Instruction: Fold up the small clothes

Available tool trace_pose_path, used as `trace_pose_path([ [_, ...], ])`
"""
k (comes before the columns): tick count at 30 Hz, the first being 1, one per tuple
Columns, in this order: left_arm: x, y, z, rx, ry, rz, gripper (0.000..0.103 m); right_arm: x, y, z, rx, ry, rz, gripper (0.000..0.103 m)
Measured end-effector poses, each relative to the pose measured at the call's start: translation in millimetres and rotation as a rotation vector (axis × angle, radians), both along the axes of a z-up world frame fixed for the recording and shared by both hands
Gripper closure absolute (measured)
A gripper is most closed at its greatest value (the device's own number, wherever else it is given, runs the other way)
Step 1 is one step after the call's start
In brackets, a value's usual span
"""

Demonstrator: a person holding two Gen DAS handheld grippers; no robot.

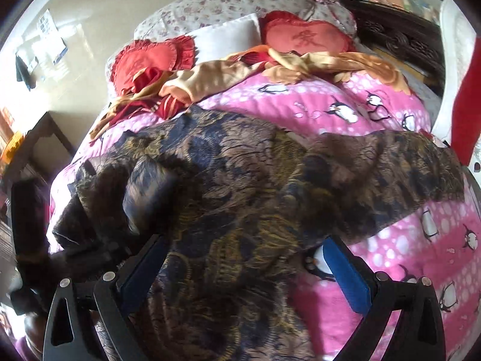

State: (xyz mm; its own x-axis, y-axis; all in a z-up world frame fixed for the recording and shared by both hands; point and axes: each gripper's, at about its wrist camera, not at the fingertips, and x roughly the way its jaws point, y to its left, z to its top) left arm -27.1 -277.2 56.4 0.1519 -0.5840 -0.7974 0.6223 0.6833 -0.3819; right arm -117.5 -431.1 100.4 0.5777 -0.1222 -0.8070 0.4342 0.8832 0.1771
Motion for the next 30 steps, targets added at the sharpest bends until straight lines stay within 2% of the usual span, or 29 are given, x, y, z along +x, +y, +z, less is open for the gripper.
trace_pose_path([
  [1,-3.5,2.2,3.8,-0.010,-0.005,-0.007,0.054,-0.7,-0.5,1.9,-0.005,-0.005,0.000,0.000],
  [3,-11.0,16.0,19.3,-0.040,-0.038,-0.014,0.039,1.6,-0.3,6.2,-0.012,-0.021,0.009,0.000],
  [4,-15.6,25.6,29.0,-0.053,-0.064,-0.011,0.036,4.2,1.1,8.0,-0.010,-0.028,0.017,0.000],
  [8,-30.3,68.4,56.5,-0.020,-0.186,0.033,0.034,20.7,18.6,11.9,-0.017,-0.054,0.091,0.000],
  [11,-22.7,108.0,65.1,0.036,-0.272,0.138,0.034,37.3,39.3,10.1,-0.046,-0.058,0.167,0.000],
  [14,-12.8,136.3,57.1,0.102,-0.316,0.243,0.034,59.4,63.4,0.8,-0.076,-0.036,0.255,0.005],
  [17,-0.5,155.5,35.1,0.185,-0.290,0.307,0.034,82.8,82.9,-19.2,-0.097,0.008,0.333,0.010],
  [18,3.0,157.3,27.8,0.204,-0.285,0.318,0.034,94.4,89.3,-31.4,-0.124,0.043,0.354,0.022],
  [19,5.8,159.7,19.7,0.233,-0.278,0.331,0.034,101.8,91.9,-40.3,-0.148,0.071,0.368,0.053],
  [20,6.9,161.7,13.2,0.256,-0.269,0.334,0.034,108.7,94.8,-48.2,-0.169,0.101,0.379,0.073],
  [21,8.1,161.7,7.6,0.271,-0.262,0.329,0.034,116.2,92.6,-55.8,-0.178,0.141,0.383,0.089],
  [23,9.4,162.4,-0.3,0.306,-0.259,0.331,0.034,113.5,79.5,-47.7,-0.107,0.107,0.363,0.095],
  [24,9.3,162.8,-2.7,0.314,-0.259,0.335,0.034,104.2,70.5,-30.7,-0.092,0.046,0.343,0.096],
  [27,11.5,166.0,-9.0,0.306,-0.228,0.352,0.034,76.2,51.6,14.8,-0.161,-0.090,0.285,0.096],
  [30,13.8,165.6,-12.1,0.299,-0.221,0.377,0.034,56.1,27.9,38.9,-0.205,-0.140,0.218,0.096],
])
